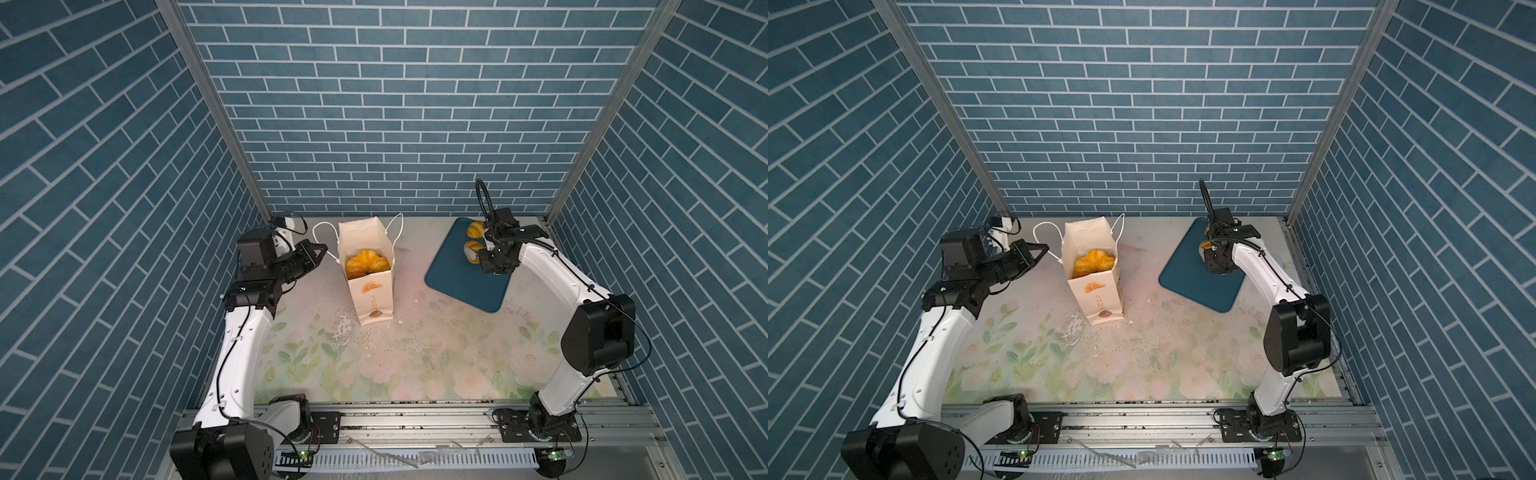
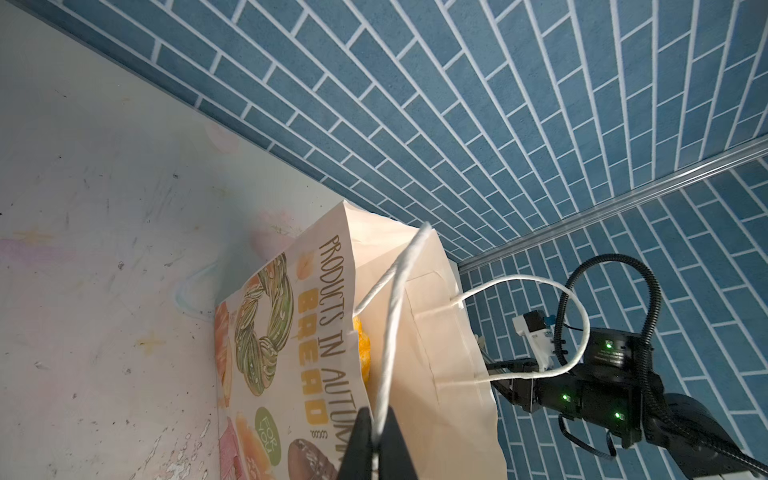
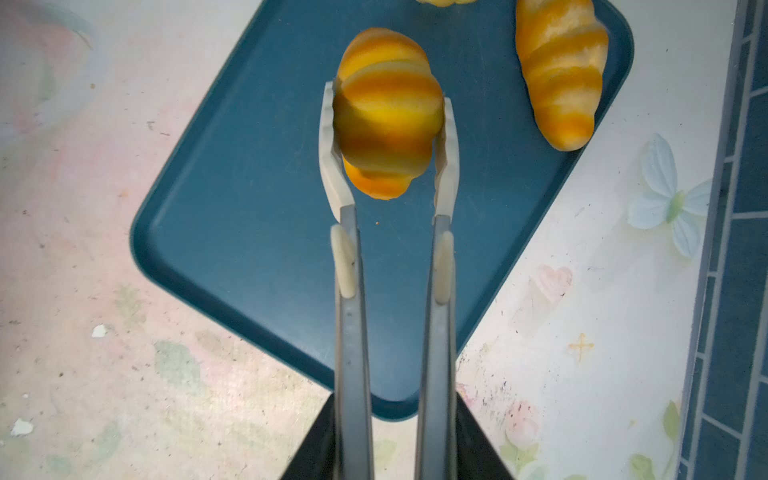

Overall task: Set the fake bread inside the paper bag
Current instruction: 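Lift the round croissant in the tongs off the tray toward the bag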

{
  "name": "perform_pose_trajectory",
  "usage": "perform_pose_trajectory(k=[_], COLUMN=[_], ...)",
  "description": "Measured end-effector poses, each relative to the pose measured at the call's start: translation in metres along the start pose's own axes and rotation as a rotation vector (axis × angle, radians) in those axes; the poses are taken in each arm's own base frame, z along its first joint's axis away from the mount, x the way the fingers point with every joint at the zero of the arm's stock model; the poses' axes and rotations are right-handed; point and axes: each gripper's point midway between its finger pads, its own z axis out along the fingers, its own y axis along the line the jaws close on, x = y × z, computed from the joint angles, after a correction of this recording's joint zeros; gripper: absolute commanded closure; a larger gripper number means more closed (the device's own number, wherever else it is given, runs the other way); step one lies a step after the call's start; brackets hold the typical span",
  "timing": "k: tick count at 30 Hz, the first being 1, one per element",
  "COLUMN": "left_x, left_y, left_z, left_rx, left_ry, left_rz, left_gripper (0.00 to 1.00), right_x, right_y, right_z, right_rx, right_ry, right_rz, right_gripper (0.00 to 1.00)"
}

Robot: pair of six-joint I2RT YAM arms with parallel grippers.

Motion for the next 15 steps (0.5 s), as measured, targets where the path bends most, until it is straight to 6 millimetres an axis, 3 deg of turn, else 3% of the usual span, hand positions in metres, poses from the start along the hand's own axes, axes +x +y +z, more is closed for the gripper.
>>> perform_pose_trajectory(k=[11, 15], left_x=[0.0, 0.001], left_y=[0.0, -0.001], left_z=[0.0, 0.0], left_rx=[0.003, 0.004], left_ry=[0.002, 0.003], left_rz=[0.0, 0.0], left_gripper=[0.92, 0.92], right_x=[0.004, -0.009], right_y=[0.03, 0.044], right_z=[-0.058, -0.085], right_rx=[-0.039, -0.058], right_ry=[-0.089, -0.145], right_rz=[-0.074, -0.104], right_gripper=[0.62, 0.62])
